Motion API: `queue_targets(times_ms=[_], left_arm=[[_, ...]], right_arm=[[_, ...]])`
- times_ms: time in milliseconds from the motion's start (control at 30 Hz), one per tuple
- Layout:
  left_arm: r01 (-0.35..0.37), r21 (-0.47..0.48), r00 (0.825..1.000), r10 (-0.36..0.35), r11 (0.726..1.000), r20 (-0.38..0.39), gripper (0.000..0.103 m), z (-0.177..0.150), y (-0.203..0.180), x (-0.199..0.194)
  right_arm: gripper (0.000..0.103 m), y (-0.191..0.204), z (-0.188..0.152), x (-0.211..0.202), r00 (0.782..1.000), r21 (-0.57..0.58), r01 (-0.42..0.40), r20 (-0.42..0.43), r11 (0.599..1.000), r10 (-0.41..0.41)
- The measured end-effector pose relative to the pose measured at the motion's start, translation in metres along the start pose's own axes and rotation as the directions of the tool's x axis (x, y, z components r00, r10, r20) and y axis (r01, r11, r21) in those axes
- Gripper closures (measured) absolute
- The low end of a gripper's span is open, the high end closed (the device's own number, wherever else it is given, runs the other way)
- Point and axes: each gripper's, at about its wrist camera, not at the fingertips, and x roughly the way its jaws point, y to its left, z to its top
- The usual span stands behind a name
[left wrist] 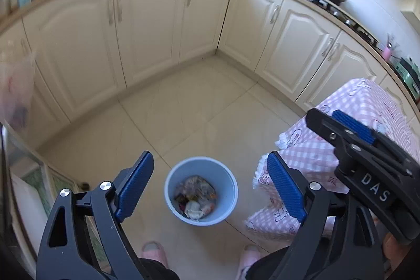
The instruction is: Collect trash
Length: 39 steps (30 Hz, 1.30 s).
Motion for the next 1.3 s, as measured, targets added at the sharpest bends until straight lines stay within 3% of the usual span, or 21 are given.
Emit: queue_targets(times_ms=[200, 500, 867, 1300], left_arm=[[0.013, 0.082, 0.993, -0.022, 0.997, 0.115, 0.010, -0.001, -0.032, -0.059], [0.044, 0.204, 0.960, -0.097, 0.978, 0.261, 0.008, -0.027, -0.082, -0.148], [0.089, 0.322, 0.890, -0.220, 0.942, 0.400, 0.008, -0.073, -0.128, -0.238], [0.078, 0.369, 0.794, -0.281, 0.926, 0.539, 0.007, -0.120, -0.146, -0.319]], right_arm=[[0.049, -0.023, -0.003, -0.082, 0.986, 0.008, 0.093, 0.135, 0.996, -0.093], [0.037, -0.060, -0.037, -0.220, 0.916, 0.064, 0.255, 0.305, 0.965, -0.262], [0.023, -0.069, -0.108, -0.346, 0.809, 0.127, 0.366, 0.446, 0.922, -0.383], [0.013, -0.051, -0.166, -0.437, 0.734, 0.170, 0.391, 0.536, 0.905, -0.417]])
